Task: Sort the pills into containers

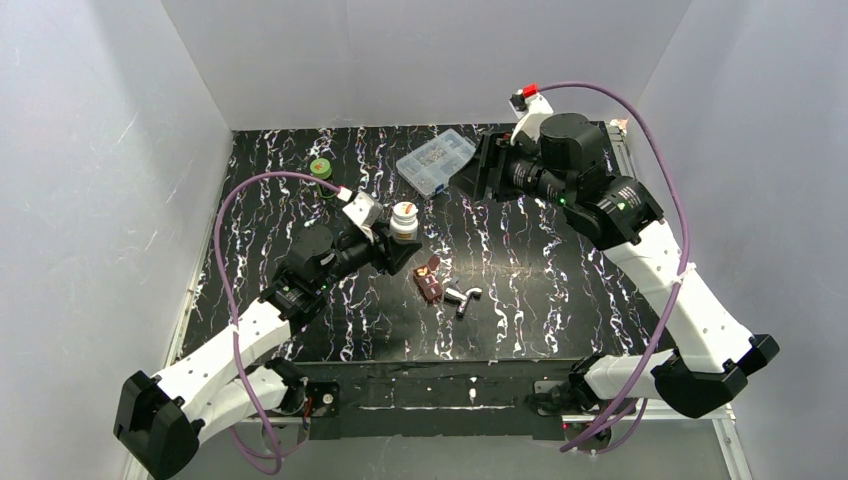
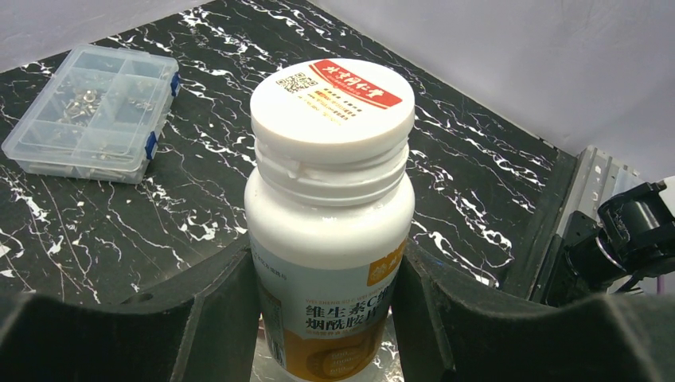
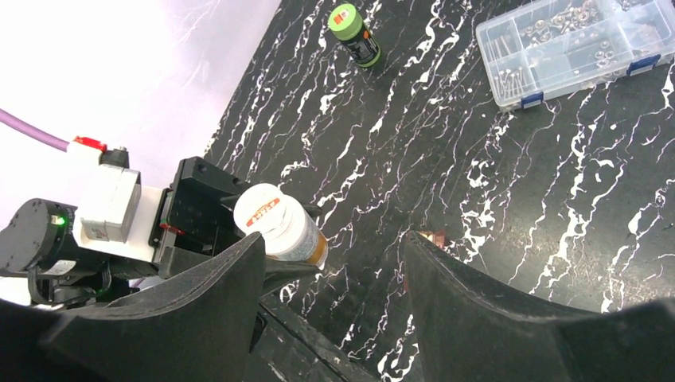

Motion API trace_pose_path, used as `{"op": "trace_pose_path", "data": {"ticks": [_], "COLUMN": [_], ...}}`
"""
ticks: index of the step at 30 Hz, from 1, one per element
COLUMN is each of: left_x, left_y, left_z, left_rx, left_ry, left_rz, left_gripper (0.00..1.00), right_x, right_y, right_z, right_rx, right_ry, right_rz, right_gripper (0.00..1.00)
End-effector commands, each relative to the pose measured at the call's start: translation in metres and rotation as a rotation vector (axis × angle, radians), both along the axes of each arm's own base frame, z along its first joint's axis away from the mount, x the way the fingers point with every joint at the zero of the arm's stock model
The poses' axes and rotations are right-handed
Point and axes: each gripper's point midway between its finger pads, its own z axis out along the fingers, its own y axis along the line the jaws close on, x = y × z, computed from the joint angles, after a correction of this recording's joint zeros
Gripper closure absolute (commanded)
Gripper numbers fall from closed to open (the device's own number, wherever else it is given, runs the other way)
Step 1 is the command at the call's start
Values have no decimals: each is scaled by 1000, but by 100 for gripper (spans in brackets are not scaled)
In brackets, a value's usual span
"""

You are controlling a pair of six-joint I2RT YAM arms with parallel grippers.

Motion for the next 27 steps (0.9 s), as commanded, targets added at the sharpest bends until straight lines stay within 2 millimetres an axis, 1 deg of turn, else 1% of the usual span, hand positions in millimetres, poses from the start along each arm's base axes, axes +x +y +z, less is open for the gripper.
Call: {"op": "trace_pose_path", "data": {"ticks": [1,3,4,5,9,14,20,27], "left_x": [-1,-2,-3,-3,-4,-6,-5,-8], "left_y": [3,4,4,5,9,12,16,19], "left_z": [24,26,27,27,32,35,42,61], "left_rx": [-52,-58,-62,-62,-68,-67,-76,-90], "left_ry": [-59,-60,-60,-62,-73,-79,-92,-110], "left_rz": [-2,-3,-3,-1,9,10,26,26], "left_gripper": [100,100,100,100,100,100,100,100], "right_x": [-3,-4,-14,-18,-19,-18,-18,-19], "right_y": [-6,-6,-12,-14,-15,-13,-15,-22], "right_z": [39,39,17,11,8,10,23,37], "right_rx": [57,58,57,48,46,49,45,40], "right_ry": [-95,-96,57,88,100,103,84,47], "right_rz": [-1,-1,-43,-48,-54,-51,-49,-63], "right_gripper": [29,29,8,2,2,2,2,2]}}
